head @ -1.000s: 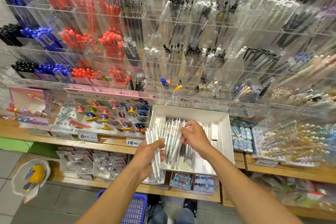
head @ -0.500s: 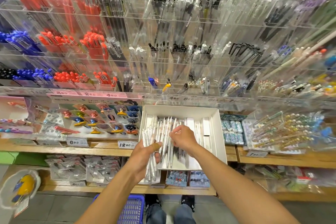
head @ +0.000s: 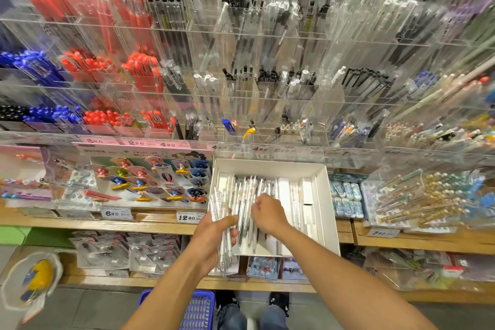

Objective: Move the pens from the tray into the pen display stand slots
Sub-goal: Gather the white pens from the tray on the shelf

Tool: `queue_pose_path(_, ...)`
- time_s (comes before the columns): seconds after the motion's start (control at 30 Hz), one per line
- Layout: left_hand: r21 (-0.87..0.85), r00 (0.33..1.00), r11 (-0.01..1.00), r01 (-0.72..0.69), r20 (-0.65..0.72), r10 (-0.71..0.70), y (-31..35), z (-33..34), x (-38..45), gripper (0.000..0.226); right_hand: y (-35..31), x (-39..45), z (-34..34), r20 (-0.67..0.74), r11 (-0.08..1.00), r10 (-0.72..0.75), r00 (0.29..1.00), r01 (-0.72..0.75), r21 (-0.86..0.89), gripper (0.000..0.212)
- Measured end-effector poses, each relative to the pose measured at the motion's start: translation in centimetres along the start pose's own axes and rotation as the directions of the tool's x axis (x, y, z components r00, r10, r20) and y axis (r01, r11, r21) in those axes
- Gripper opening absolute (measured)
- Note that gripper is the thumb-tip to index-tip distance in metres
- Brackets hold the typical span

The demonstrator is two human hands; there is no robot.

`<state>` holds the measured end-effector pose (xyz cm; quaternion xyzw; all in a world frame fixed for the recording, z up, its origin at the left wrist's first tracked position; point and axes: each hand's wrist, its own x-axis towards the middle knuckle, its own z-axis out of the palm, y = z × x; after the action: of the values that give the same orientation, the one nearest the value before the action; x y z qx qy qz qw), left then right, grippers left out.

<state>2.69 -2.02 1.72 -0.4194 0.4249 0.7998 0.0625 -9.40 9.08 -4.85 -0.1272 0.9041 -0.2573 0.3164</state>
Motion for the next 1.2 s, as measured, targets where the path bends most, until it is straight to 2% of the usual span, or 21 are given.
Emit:
queue_pose_path(0.1, 0.007, 0.999, 1.000, -0.029, 0.021, 0.029, 0.3, 0.1, 0.0, 0.032, -0.4, -1.4, -2.2, 0.078, 0.953, -0.051, 0.996, 0.025, 0.302, 0.012)
queue_pose_path(0.17, 0.022, 0.996, 0.998, -0.061, 0.063, 0.059, 0.5, 0.2, -0.1, 0.034, -1.0, -2.1, -3.8, 0.158, 0.864, -0.138, 0.978, 0.041, 0.502, 0.009)
queue_pose_path(0.23, 0.055, 0.991, 0.995, -0.089, 0.105, 0.083, 0.7, 0.5, -0.3, 0.036, -1.8, -2.7, -5.2, 0.199, 0.782, -0.212, 0.957, 0.045, 0.621, 0.014)
queue_pose_path(0.3, 0.085, 0.985, 0.990, -0.109, 0.141, 0.096, 0.8, 0.8, -0.5, 0.040, -2.5, -3.0, -5.9, 0.226, 0.721, -0.236, 0.945, 0.014, 0.693, 0.018)
queue_pose_path(0.4, 0.099, 0.975, 0.988, -0.115, 0.200, 0.094, 0.8, 1.2, -0.8, 0.052, -3.1, -3.2, -5.5, 0.260, 0.692, -0.241, 0.935, -0.022, 0.722, 0.021)
queue_pose_path(0.53, 0.105, 0.986, 0.991, -0.088, 0.151, 0.072, 0.4, 1.5, -0.6, 0.049, -2.1, -2.7, -4.8, 0.216, 0.652, -0.232, 0.948, -0.013, 0.758, 0.029)
queue_pose_path(0.6, 0.103, 0.995, 0.993, -0.064, 0.089, 0.055, 0.3, 1.4, -0.5, 0.041, -1.0, -1.7, -4.6, 0.159, 0.695, -0.095, 0.983, -0.049, 0.717, 0.018)
queue_pose_path(0.67, 0.052, 0.998, 0.998, -0.035, 0.055, 0.032, 0.4, 1.1, -0.5, 0.041, 0.4, -0.8, -3.7, 0.088, 0.820, 0.098, 0.991, -0.131, 0.557, 0.005)
queue_pose_path(0.7, 0.015, 0.998, 1.000, -0.022, 0.053, 0.021, 0.4, 0.9, -0.4, 0.044, 1.0, -0.5, -3.0, 0.079, 0.878, 0.163, 0.983, -0.181, 0.443, 0.010)
queue_pose_path(0.77, -0.024, 0.998, 1.000, -0.003, 0.059, 0.005, 0.3, 0.6, -0.4, 0.041, 1.6, -0.4, -1.2, 0.120, 0.963, 0.197, 0.973, -0.215, 0.164, 0.020)
queue_pose_path(0.83, -0.037, 0.998, 0.999, -0.001, 0.059, 0.003, 0.2, 0.5, -0.4, 0.034, 1.6, -0.3, 0.3, 0.118, 0.976, 0.217, 0.969, -0.213, -0.051, 0.030)
queue_pose_path(0.87, -0.044, 0.998, 0.999, -0.001, 0.056, 0.004, 0.1, 0.4, -0.4, 0.033, 1.4, -0.2, 0.9, 0.094, 0.973, 0.217, 0.972, -0.208, -0.095, 0.032)
queue_pose_path(1.07, -0.059, 1.000, 0.998, -0.011, 0.023, 0.012, 0.0, 0.2, -0.2, 0.035, 0.2, 0.3, 2.3, 0.032, 0.961, 0.245, 0.969, -0.238, -0.142, 0.031)
queue_pose_path(1.2, -0.059, 1.000, 0.998, -0.012, 0.027, 0.014, 0.1, 0.2, -0.1, 0.034, 0.2, 0.4, 2.8, 0.034, 0.961, 0.271, 0.962, -0.268, -0.075, 0.026)
